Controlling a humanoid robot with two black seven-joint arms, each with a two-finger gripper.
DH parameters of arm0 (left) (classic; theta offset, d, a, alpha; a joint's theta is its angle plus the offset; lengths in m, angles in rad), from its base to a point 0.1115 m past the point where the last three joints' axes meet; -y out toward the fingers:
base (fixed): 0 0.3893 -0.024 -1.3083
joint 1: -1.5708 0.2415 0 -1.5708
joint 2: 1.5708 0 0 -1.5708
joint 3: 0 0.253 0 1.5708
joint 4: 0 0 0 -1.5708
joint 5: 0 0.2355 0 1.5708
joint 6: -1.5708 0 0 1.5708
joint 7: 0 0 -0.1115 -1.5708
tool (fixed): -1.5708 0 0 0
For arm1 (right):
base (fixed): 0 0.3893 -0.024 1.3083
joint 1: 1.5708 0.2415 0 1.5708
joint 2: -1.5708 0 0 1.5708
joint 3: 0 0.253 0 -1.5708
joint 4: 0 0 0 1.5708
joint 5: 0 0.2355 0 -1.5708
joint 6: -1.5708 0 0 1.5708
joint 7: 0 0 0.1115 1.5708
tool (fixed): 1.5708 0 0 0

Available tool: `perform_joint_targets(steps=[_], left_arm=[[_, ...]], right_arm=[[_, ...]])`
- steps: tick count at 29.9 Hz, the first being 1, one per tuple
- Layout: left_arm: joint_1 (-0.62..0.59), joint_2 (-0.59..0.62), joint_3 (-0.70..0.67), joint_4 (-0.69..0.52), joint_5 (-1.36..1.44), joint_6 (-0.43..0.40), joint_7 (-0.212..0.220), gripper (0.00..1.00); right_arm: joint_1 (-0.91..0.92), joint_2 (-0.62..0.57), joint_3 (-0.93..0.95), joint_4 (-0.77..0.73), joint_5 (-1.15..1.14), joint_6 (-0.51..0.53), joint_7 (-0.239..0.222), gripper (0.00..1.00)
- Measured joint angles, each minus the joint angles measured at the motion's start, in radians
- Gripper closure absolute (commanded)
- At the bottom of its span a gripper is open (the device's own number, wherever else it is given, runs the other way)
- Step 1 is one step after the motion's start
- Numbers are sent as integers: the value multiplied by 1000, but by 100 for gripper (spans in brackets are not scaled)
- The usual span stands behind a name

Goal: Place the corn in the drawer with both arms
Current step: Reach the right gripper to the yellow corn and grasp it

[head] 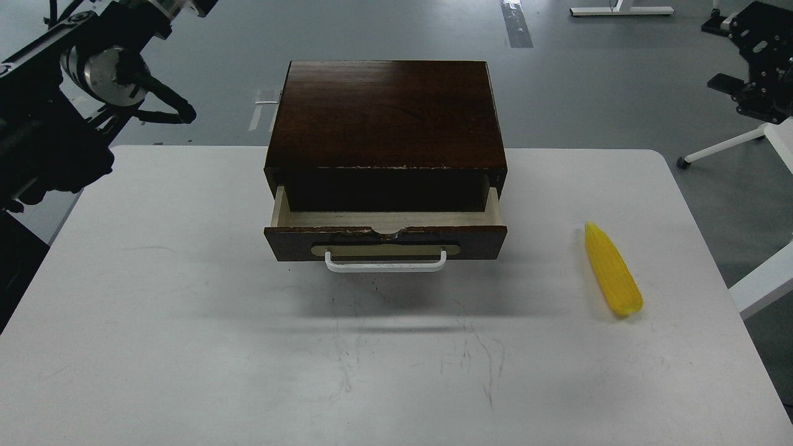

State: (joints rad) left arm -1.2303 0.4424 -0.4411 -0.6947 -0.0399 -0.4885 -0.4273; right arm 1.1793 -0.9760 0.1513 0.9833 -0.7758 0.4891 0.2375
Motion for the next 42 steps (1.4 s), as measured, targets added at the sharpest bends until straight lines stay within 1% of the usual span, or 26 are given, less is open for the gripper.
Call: perform_joint_targets(steps=[3, 6, 9, 12, 15, 16, 18, 22, 23, 24, 25, 26, 27, 29, 30, 31, 32, 34, 35, 36, 40, 42], left_arm=[[26, -1, -37, 28, -37, 0, 7, 2], [46, -16, -49, 86, -69, 0, 9, 2], [76, -30, -52, 130, -117, 0, 10, 2], [103, -32, -55, 140, -146, 0, 10, 2], [118, -31, -64, 141, -155, 0, 10, 2], [121, -31, -65, 141, -156, 0, 10, 2], [124, -31, -66, 141, -156, 0, 9, 2], [130, -30, -67, 141, -154, 0, 8, 2], [131, -28, -67, 141, -153, 0, 8, 2], [132, -27, -66, 141, -153, 0, 8, 2], [134, -27, -65, 141, -151, 0, 9, 2], [137, -27, -63, 141, -149, 0, 9, 2], [140, -27, -61, 141, -147, 0, 10, 2], [143, -28, -60, 141, -146, 0, 10, 2], [144, -28, -60, 142, -145, 0, 10, 2], [144, -28, -60, 142, -145, 0, 10, 2], [144, -28, -59, 142, -144, 0, 10, 2], [144, -28, -58, 142, -143, 0, 10, 2], [144, -28, -58, 141, -143, 0, 10, 2], [143, -28, -58, 138, -143, 0, 10, 2], [136, -23, -59, 135, -143, 0, 10, 2], [132, -19, -62, 133, -142, 0, 11, 2]], right_arm=[[-13, -43, -43, 147, -257, 0, -21, 0], [-33, -45, -91, 188, -376, 0, -52, 0], [-71, -19, -138, 193, -406, 0, -77, 0], [-105, 17, -163, 190, -421, -1, -91, 0], [-132, 61, -189, 151, -464, -14, -105, 0], [-139, 85, -199, 132, -477, -26, -106, 0], [-147, 122, -212, 110, -489, -40, -107, 4], [-158, 165, -233, 81, -500, -57, -106, 14], [-163, 170, -237, 68, -501, -63, -106, 19], [-168, 176, -240, 55, -502, -72, -106, 22], [-173, 186, -242, 43, -502, -81, -105, 28], [-178, 197, -245, 33, -502, -88, -105, 32], [-182, 208, -247, 28, -502, -92, -105, 39], [-190, 229, -249, 17, -502, -96, -105, 48], [-192, 236, -250, 9, -502, -97, -105, 60], [-194, 244, -251, 1, -502, -98, -105, 67], [-195, 253, -256, -7, -502, -100, -105, 70], [-195, 268, -268, -21, -502, -104, -105, 92], [-195, 274, -272, -25, -502, -105, -105, 92], [-194, 279, -273, -25, -502, -106, -106, 100], [-177, 279, -270, -18, -495, -108, -107, 100], [-134, 252, -260, -12, -493, -109, -104, 100]])
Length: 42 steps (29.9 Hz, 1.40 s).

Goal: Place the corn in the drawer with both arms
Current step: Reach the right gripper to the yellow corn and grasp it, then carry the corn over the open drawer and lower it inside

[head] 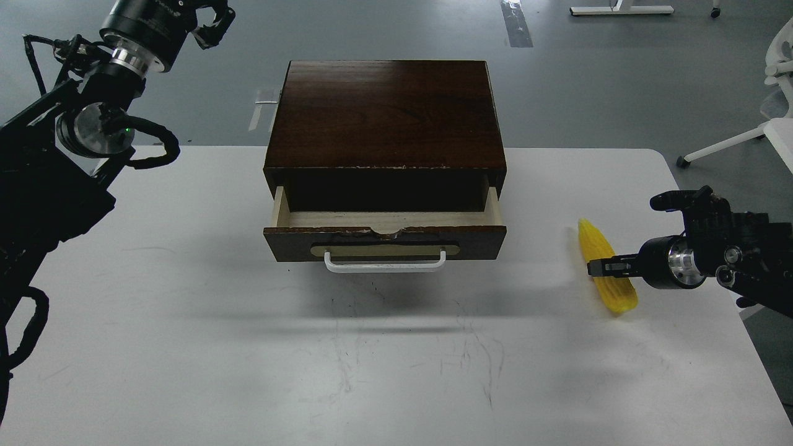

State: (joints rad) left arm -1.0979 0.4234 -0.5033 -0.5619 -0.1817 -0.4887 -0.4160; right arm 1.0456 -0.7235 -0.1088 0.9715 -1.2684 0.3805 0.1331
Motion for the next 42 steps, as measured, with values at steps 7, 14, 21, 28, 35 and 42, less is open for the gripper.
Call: perform_joint_targets(steps=[7, 14, 21, 28, 35, 42], left_arm=[[-6, 44, 5, -62, 1, 0, 34, 2], [-4, 53, 11, -70, 16, 0, 38, 2], [-2, 51, 11, -70, 46, 0, 42, 2], [-4, 69, 10, -66, 74, 0, 44, 2], [-5, 103, 8, -65, 85, 0, 42, 2], [-1, 142, 10, -65, 85, 0, 36, 2]], right_arm=[[335, -139, -2, 167, -15, 25, 25, 100], [678, -108, 3, 483, -190, 106, 29, 100], [758, 119, -7, 555, -412, 108, 28, 100], [763, 255, -82, 561, -572, 108, 28, 100], [740, 389, -180, 533, -702, 108, 29, 100], [729, 482, -196, 448, -704, 108, 32, 68]])
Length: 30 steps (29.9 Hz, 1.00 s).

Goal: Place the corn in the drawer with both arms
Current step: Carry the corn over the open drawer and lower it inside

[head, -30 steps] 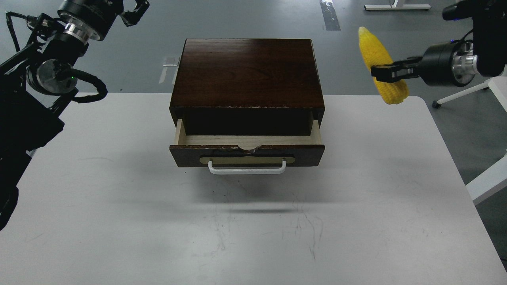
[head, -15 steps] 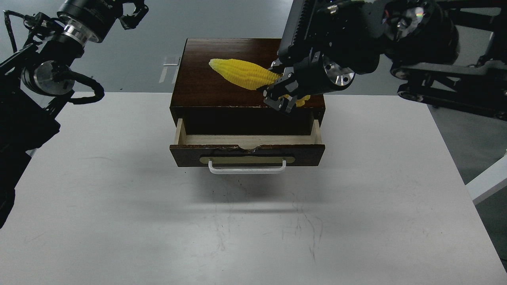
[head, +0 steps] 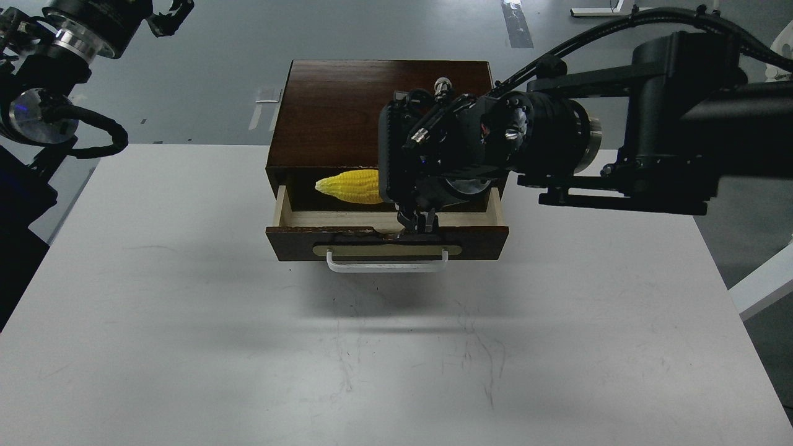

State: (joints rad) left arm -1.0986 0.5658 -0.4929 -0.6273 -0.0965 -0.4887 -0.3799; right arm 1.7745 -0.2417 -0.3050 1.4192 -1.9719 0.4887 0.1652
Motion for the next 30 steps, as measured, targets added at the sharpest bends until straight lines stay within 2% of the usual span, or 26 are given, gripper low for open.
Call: perform_joint_targets(steps=[1, 3, 4, 6, 12, 17, 20, 21, 22, 26, 30], left_arm=[[1, 3, 0, 0, 0, 0, -1, 2], [4, 9, 0, 0, 0, 0, -2, 2], [5, 11, 0, 1, 0, 0, -3, 2], [6, 12, -2, 2, 0, 0, -3, 2], [6, 11, -4, 3, 0, 0, -4, 2], [6, 6, -4, 3, 0, 0, -4, 2], [6, 5, -4, 3, 0, 0, -4, 2], [6, 5, -4, 3, 0, 0, -4, 2], [6, 6, -3, 3, 0, 0, -4, 2], [6, 11, -3, 7, 0, 0, -3, 2], [10, 11, -10, 9, -5, 0, -6, 2]], right_arm=[[-3, 4, -1, -1, 0, 0, 0, 58], [-14, 10, -1, -2, 1, 0, 0, 48], [-22, 12, -1, -2, 1, 0, 1, 40], [-31, 14, -1, -2, 1, 0, 1, 33], [-37, 15, -1, -3, 1, 0, 1, 23], [-36, 15, -2, -3, 2, 0, 1, 19], [-32, 13, 4, -4, 7, 0, 1, 12], [-31, 10, 10, -5, 10, 0, 1, 4], [-29, 8, 22, -8, 21, 0, 1, 2], [-30, -4, 137, -42, 172, 0, -2, 0], [-37, -50, 227, -93, 468, 0, -7, 0]])
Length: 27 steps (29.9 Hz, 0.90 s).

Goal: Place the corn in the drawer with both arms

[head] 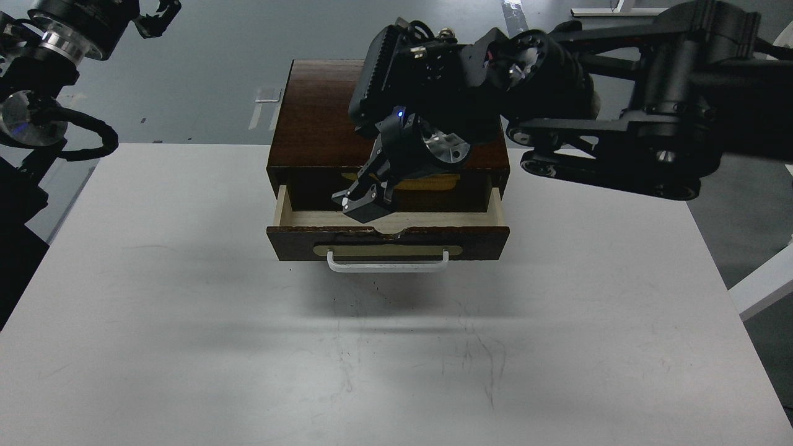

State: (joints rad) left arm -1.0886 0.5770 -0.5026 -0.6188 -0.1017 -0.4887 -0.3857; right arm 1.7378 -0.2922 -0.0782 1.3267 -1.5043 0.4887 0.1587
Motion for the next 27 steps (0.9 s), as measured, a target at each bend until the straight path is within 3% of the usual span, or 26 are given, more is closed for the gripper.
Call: perform_joint_targets(steps=[9, 15, 27], left_arm=[[6, -29, -3, 28, -8, 0, 4, 2], [18, -75, -4, 60, -9, 0, 6, 2], [55, -137, -7, 115, -53, 0, 11, 2]], right_arm=[[-48, -239, 168, -97, 510, 0, -7, 0], [-219, -347, 314, -217, 904, 0, 0, 0], [-618, -396, 608, -463, 1623, 0, 19, 0]])
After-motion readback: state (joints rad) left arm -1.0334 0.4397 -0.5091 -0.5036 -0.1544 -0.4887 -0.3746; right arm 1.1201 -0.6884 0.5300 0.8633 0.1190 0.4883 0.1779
